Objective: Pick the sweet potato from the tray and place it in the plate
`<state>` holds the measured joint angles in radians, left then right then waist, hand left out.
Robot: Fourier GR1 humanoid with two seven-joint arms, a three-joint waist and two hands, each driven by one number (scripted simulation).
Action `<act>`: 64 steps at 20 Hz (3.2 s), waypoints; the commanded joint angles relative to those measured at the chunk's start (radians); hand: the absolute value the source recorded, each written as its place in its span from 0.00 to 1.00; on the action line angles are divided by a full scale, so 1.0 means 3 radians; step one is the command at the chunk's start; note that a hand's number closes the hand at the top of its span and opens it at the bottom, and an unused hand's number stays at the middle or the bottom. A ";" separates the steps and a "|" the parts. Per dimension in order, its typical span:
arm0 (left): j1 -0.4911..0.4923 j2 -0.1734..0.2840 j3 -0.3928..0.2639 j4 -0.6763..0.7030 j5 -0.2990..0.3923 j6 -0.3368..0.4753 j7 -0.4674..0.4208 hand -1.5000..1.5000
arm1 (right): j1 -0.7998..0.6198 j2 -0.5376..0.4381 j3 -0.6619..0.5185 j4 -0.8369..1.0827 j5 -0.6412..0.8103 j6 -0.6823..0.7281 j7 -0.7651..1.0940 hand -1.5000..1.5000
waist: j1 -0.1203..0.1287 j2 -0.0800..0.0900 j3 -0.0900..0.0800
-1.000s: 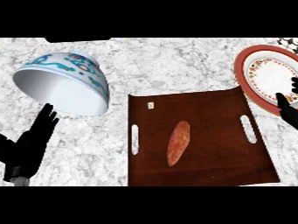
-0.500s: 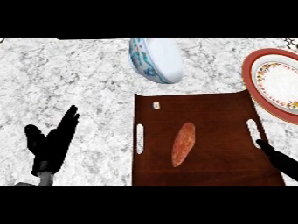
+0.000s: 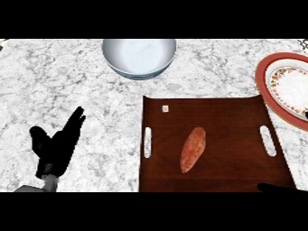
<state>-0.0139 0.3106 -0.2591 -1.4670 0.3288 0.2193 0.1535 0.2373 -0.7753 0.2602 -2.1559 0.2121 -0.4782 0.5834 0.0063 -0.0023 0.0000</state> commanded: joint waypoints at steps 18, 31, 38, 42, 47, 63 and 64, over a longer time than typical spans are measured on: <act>0.0057 -0.0190 -0.0009 0.0012 -0.0169 -0.0014 0.0196 0.50 | -0.1309 0.1229 0.1160 0.0597 0.1130 0.0911 0.1995 0.00 | -0.0012 0.0005 -0.0001; 0.0088 -0.0327 0.0106 0.0297 -0.0250 -0.0124 -0.0001 0.50 | -0.1539 0.1838 0.1119 0.1402 0.1644 0.1139 0.1964 0.00 | -0.0009 0.0014 -0.0002; 0.0095 -0.0257 0.0173 0.0182 -0.0297 -0.0268 0.0031 0.50 | -0.1493 0.2004 0.0982 0.1639 0.1785 0.1234 0.1803 0.00 | -0.0014 0.0009 -0.0001; 0.0127 -0.0324 0.0197 0.0176 -0.0350 -0.0239 0.0047 0.50 | -0.1370 0.2127 0.1003 0.1744 0.1833 0.1242 0.1652 0.00 | -0.0016 0.0008 0.0000; -0.0049 -0.0401 0.0257 0.0334 -0.0353 -0.0249 0.0058 0.50 | -0.1306 0.2096 0.1063 0.1941 0.1730 0.1458 0.1393 1.00 | -0.0024 0.0012 -0.0001; 0.0029 -0.0397 0.0308 0.0033 -0.0419 -0.0338 0.0154 0.50 | -0.2330 0.2155 -0.0207 0.2719 0.2450 0.1163 0.2132 1.00 | 0.0103 0.0110 -0.0009; 0.0036 -0.0409 0.0294 0.0004 -0.0422 -0.0330 0.0156 0.50 | -0.2344 0.2069 -0.0369 0.2783 0.2478 0.1104 0.2171 1.00 | 0.0099 0.0140 -0.0007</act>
<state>-0.0127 0.1942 -0.1610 -1.4773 0.1982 0.1238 0.1832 -0.3649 -0.1230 0.3287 -1.4091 0.9135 -0.0764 1.0602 0.0242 0.0120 0.0038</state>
